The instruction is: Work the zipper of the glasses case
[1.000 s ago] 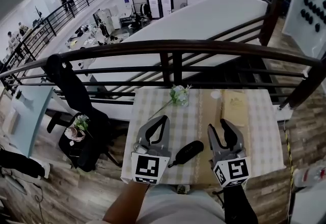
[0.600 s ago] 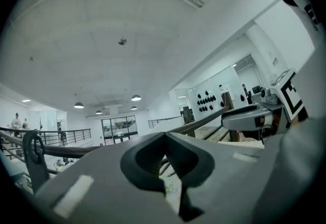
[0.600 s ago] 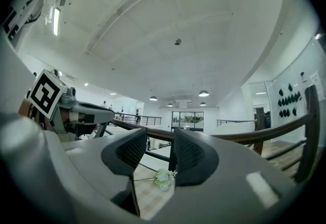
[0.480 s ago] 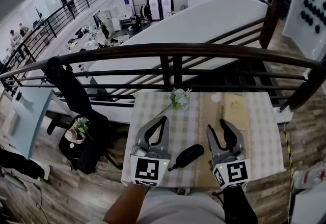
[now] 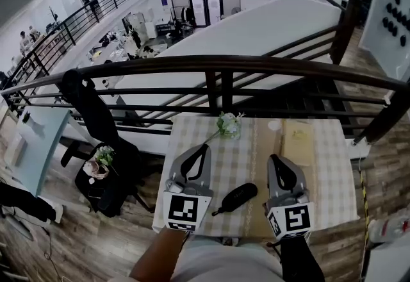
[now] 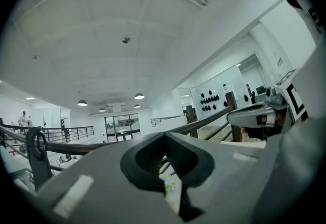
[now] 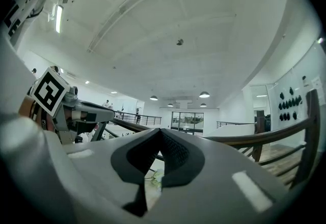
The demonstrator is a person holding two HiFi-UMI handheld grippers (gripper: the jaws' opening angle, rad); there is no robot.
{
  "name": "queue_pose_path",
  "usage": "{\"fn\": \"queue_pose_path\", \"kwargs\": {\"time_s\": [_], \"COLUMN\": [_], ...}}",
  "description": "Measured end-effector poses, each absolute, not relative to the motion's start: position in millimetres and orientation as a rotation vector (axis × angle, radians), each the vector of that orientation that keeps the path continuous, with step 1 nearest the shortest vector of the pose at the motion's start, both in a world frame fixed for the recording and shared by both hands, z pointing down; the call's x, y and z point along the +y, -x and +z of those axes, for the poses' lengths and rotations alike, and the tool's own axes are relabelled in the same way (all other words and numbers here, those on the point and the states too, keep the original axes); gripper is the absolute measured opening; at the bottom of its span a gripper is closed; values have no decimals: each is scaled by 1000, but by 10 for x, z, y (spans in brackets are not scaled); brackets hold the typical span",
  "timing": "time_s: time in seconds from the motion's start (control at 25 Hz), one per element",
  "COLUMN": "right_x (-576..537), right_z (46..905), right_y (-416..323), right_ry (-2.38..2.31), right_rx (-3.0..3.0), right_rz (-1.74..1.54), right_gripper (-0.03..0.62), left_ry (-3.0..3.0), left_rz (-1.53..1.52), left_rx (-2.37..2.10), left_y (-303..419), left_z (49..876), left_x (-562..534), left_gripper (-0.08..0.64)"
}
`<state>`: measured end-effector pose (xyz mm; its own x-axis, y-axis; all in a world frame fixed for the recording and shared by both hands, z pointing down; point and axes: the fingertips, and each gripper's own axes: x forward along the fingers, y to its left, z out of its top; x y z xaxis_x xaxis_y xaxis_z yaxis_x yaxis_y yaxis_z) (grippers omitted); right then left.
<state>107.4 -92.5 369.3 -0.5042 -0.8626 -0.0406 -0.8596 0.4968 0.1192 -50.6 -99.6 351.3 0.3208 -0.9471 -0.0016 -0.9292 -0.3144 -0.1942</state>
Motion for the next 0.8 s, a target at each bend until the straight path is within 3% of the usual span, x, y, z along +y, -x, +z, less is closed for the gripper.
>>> {"fn": "queue_pose_path", "kwargs": {"time_s": [0.8], "right_x": [-870], "right_z": [3696], "right_y": [-1110], "right_ry": [-1563], "right_rx": [-2685], "right_rz": [-197], "right_gripper": [26], "left_ry": [2447], "left_rz": [-159], "left_rx": [1756], "left_y": [522], "left_z": [3557], "left_x": [-993], "left_gripper": [0]}}
